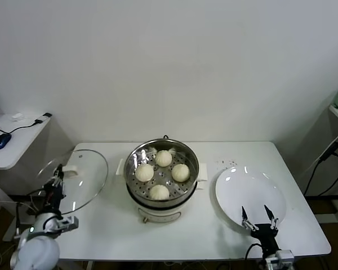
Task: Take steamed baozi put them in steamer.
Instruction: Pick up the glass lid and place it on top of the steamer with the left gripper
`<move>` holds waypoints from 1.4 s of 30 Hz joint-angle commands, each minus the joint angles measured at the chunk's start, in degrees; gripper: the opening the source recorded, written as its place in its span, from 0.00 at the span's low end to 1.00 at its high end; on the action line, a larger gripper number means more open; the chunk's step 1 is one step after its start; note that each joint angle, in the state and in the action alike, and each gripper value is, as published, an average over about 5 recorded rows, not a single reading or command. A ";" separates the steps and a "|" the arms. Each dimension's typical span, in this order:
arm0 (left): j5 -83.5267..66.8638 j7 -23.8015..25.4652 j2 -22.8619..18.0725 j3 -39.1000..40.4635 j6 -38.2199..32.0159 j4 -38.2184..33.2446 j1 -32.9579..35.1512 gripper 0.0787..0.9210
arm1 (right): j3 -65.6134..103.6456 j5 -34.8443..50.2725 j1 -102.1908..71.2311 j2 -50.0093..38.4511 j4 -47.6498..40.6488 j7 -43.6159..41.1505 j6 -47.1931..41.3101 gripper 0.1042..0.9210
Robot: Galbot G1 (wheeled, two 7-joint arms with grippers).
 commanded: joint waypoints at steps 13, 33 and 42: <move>19.51 17.67 -6.87 32.64 24.86 -11.74 -16.80 0.08 | -1.68 -3.93 -0.59 1.04 0.25 1.07 0.55 0.88; 30.11 17.58 -22.12 43.21 25.66 2.19 -22.24 0.08 | 0.50 -2.76 -0.91 1.57 0.46 0.78 2.78 0.88; 32.68 16.39 -25.00 43.62 25.04 6.83 -21.87 0.08 | 4.20 -2.15 -1.20 4.44 -0.35 -0.23 4.64 0.88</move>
